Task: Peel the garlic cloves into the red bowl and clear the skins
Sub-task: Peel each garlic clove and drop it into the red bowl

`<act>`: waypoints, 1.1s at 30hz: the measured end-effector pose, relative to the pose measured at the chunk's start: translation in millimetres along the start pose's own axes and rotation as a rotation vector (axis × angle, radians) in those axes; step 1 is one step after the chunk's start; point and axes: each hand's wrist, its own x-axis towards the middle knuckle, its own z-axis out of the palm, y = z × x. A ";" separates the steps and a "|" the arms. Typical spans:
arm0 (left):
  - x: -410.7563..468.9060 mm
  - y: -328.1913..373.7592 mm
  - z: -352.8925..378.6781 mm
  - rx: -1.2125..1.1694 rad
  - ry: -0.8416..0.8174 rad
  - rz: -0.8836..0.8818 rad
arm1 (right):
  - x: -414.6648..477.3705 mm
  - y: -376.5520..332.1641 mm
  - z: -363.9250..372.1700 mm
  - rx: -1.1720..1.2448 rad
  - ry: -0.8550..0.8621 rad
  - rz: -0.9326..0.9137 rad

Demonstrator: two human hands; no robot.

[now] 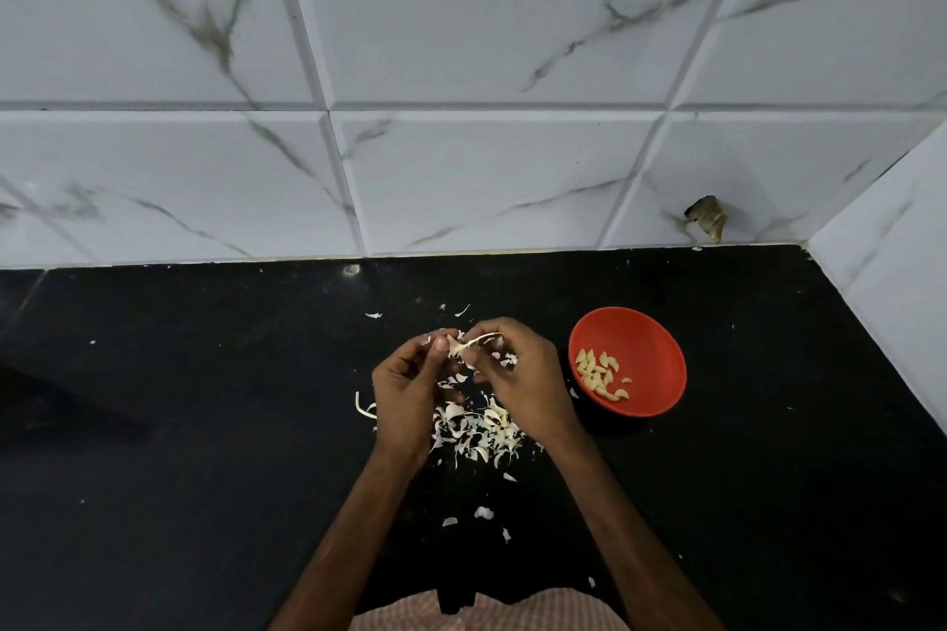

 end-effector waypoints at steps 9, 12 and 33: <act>0.6 0.2 1.7 -0.007 -0.111 -0.064 | 2.5 -0.5 9.3 -0.092 0.055 0.073; -4.6 -3.0 7.8 -0.010 -0.079 -0.022 | -1.9 -1.2 17.8 0.030 0.092 0.147; 14.1 -53.7 -35.1 0.624 -0.037 -0.105 | -1.9 69.2 32.3 -0.434 -0.074 0.135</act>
